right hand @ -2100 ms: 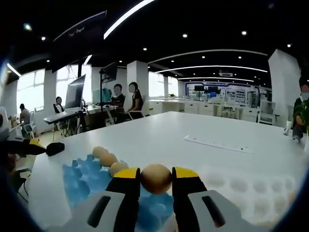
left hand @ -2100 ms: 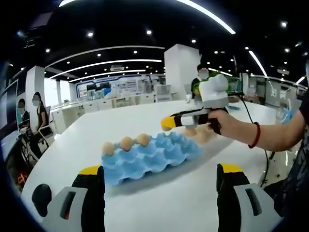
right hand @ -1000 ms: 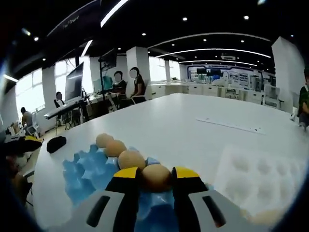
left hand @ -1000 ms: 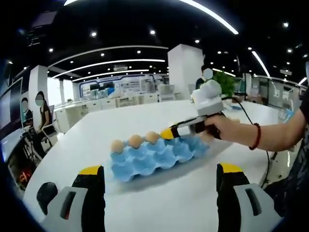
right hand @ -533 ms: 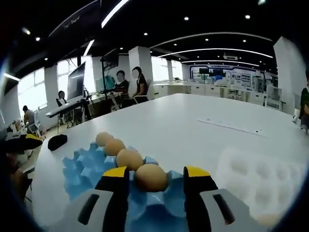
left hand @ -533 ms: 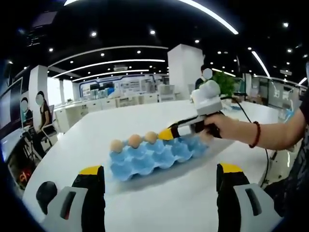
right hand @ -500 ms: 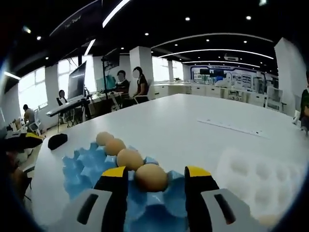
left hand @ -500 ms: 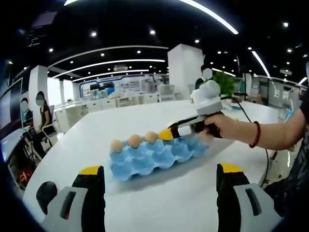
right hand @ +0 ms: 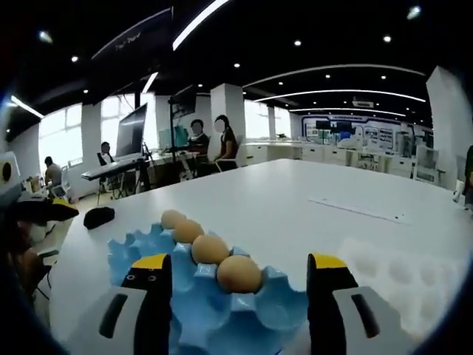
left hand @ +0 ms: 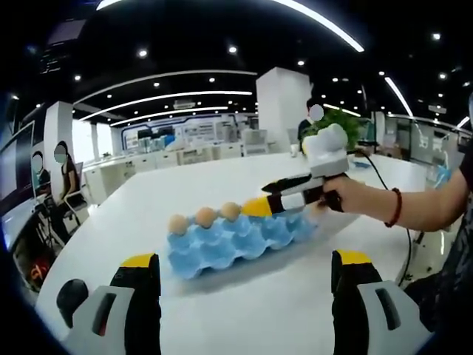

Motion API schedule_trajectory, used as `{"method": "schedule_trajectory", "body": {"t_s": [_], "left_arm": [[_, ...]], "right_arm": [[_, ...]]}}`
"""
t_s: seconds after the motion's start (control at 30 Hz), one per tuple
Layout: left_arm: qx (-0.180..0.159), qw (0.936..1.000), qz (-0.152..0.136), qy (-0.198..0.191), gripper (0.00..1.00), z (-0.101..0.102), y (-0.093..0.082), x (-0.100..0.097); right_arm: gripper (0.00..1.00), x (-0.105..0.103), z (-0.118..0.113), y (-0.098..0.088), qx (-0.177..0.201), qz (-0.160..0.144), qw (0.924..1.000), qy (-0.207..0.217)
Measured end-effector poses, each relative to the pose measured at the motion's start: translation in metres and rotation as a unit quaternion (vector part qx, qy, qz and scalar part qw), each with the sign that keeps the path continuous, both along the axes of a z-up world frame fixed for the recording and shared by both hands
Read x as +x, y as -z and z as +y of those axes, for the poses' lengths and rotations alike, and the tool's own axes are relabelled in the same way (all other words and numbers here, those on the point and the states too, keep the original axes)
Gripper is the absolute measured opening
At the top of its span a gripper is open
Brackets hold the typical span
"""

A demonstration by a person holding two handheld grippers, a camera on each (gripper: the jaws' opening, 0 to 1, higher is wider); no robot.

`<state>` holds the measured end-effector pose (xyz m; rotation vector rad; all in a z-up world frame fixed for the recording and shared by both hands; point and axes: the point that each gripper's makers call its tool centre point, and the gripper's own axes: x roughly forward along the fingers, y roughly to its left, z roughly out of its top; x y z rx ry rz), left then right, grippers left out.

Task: Place the egg into an empty slot of the egg tray after lifting it from the table, then release the egg inside the slot.

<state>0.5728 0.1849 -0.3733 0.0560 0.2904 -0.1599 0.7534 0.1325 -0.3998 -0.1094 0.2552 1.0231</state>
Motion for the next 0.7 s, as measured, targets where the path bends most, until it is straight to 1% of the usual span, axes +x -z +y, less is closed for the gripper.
{"method": "schedule_trajectory", "body": {"t_s": [0.1, 0.13, 0.2, 0.37, 0.57, 0.6, 0.7], "left_arm": [[0.001, 1.0000, 0.000, 0.001, 0.98, -0.001, 0.000, 0.001], [0.000, 1.0000, -0.001, 0.002, 0.98, -0.002, 0.000, 0.001], [-0.001, 1.0000, -0.001, 0.002, 0.98, -0.003, -0.001, 0.001], [-0.001, 1.0000, -0.002, 0.002, 0.99, -0.004, -0.002, 0.001], [-0.005, 1.0000, -0.006, 0.001, 1.00, -0.005, -0.004, 0.001], [-0.005, 1.0000, -0.007, 0.001, 1.00, -0.005, -0.004, 0.001], [-0.004, 1.0000, -0.008, 0.004, 1.00, -0.007, -0.004, 0.001]], "right_arm": [[0.83, 0.000, -0.006, -0.003, 0.000, -0.003, 1.0000, 0.003], [0.84, 0.000, -0.007, -0.004, 0.003, -0.004, 1.0000, 0.002], [0.85, 0.001, -0.008, -0.006, 0.008, 0.004, 1.0000, -0.001], [0.87, -0.004, -0.018, -0.012, 0.017, 0.011, 0.9998, 0.004], [0.87, 0.001, -0.035, -0.006, 0.017, 0.027, 0.9994, 0.018], [0.87, 0.002, -0.038, -0.007, 0.018, 0.025, 0.9993, 0.020], [0.84, 0.008, -0.048, -0.014, 0.020, -0.009, 0.9988, 0.044]]}}
